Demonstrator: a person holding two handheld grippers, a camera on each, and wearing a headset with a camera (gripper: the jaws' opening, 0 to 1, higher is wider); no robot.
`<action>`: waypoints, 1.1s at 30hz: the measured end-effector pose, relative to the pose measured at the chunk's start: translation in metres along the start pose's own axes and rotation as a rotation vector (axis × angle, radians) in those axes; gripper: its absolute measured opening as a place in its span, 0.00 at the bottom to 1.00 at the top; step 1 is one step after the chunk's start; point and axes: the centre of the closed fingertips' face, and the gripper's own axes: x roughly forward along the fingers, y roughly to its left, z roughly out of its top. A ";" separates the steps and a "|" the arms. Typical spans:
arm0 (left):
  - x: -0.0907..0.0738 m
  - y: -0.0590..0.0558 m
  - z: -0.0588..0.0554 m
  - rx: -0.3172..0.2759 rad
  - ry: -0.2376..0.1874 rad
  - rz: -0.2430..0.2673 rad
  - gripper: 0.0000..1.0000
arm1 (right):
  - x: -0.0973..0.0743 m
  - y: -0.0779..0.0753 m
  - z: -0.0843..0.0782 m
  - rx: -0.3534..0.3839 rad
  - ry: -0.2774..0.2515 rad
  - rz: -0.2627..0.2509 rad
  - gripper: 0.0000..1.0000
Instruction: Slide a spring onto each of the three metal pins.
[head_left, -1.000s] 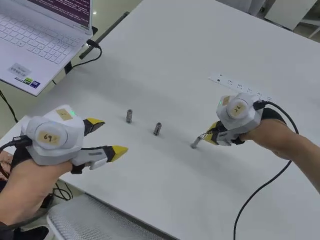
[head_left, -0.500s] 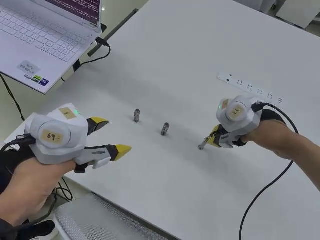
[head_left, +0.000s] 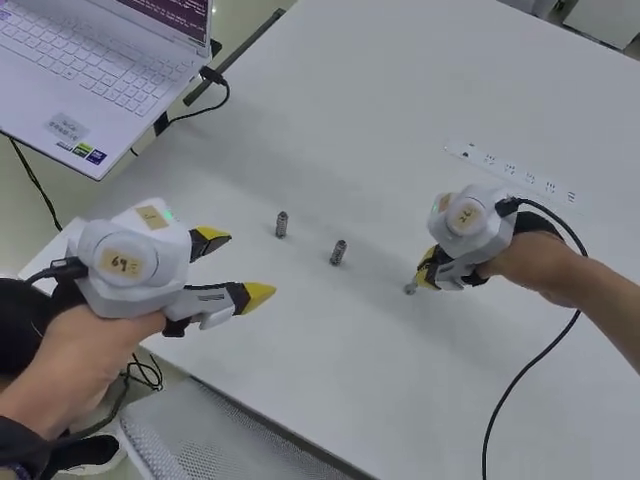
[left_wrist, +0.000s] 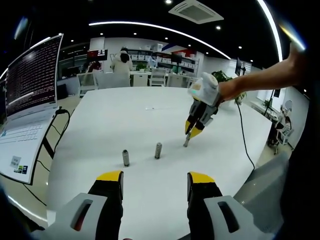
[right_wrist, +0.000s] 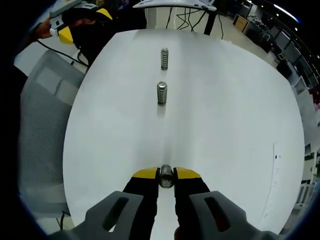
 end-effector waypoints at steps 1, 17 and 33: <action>0.000 0.000 0.000 0.001 0.000 0.000 0.46 | 0.002 0.000 0.000 -0.003 0.003 0.002 0.09; 0.001 0.005 -0.002 0.009 0.008 -0.007 0.46 | 0.023 0.004 -0.008 0.028 0.022 0.023 0.09; 0.006 0.004 0.003 0.025 0.007 -0.044 0.46 | -0.001 0.005 -0.002 0.044 -0.036 -0.035 0.27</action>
